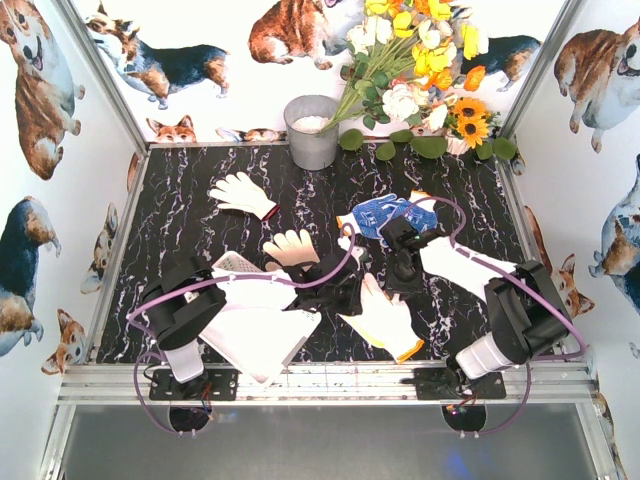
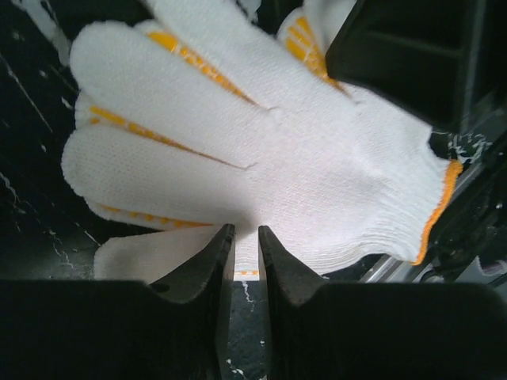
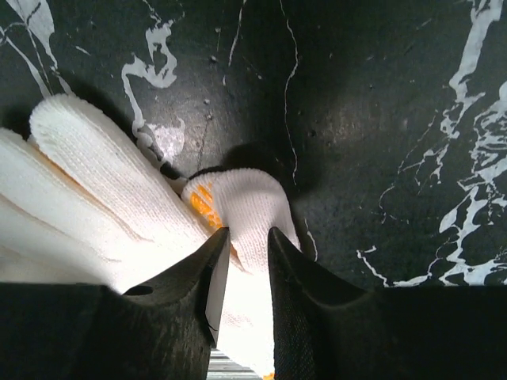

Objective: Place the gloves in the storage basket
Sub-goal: Adjust the glove at the center of the board, then pick up the glove from the center of the board.

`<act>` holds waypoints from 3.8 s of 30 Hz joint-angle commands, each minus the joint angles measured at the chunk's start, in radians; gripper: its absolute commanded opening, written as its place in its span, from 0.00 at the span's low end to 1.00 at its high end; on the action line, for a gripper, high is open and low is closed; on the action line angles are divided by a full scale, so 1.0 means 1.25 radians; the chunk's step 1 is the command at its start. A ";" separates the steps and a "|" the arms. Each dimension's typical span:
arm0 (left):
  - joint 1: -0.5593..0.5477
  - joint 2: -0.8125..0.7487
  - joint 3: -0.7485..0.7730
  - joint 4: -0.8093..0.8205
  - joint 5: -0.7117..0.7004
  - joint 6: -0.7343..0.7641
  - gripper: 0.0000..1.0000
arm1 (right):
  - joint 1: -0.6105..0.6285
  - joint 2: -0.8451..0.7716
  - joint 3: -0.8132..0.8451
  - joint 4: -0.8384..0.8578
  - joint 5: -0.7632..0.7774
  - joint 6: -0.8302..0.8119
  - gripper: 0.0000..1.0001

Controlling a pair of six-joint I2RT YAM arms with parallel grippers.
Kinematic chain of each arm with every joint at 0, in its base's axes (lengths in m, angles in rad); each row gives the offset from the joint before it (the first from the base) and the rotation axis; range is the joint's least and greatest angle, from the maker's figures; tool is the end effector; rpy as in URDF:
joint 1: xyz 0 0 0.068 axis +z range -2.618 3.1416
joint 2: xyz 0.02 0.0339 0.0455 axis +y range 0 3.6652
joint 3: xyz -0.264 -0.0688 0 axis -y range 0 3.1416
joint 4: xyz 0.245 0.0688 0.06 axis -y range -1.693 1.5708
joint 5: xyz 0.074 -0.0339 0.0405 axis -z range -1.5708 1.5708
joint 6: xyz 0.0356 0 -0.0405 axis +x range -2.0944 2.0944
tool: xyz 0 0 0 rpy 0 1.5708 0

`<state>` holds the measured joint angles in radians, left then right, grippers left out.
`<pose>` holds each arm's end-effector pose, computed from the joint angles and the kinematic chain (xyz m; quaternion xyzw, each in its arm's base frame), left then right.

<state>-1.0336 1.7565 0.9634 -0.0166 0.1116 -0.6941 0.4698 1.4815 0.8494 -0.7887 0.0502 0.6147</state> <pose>0.1802 -0.3103 0.1613 0.1770 0.9102 -0.3156 0.2015 0.2201 0.1097 0.1718 0.0740 0.9941 0.0172 0.0771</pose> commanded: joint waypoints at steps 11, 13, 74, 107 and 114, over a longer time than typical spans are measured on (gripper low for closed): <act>-0.011 0.020 -0.086 0.026 0.001 -0.026 0.11 | 0.000 0.034 0.040 0.056 0.042 -0.022 0.13; -0.010 0.022 -0.088 0.027 -0.001 -0.026 0.11 | 0.000 0.021 0.041 0.050 0.033 -0.019 0.10; -0.047 -0.116 -0.017 -0.100 -0.074 -0.026 0.31 | -0.039 -0.213 -0.037 0.000 -0.147 -0.037 0.63; 0.011 0.092 0.094 -0.090 -0.155 0.053 0.16 | -0.124 -0.242 -0.231 0.006 -0.203 0.040 0.43; 0.060 0.131 0.148 -0.059 -0.097 0.157 0.16 | -0.124 -0.285 -0.244 -0.010 -0.197 0.080 0.48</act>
<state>-1.0008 1.8812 1.1191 -0.1055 -0.0341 -0.6094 0.3176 1.1580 0.5571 -0.7845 -0.2016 0.6762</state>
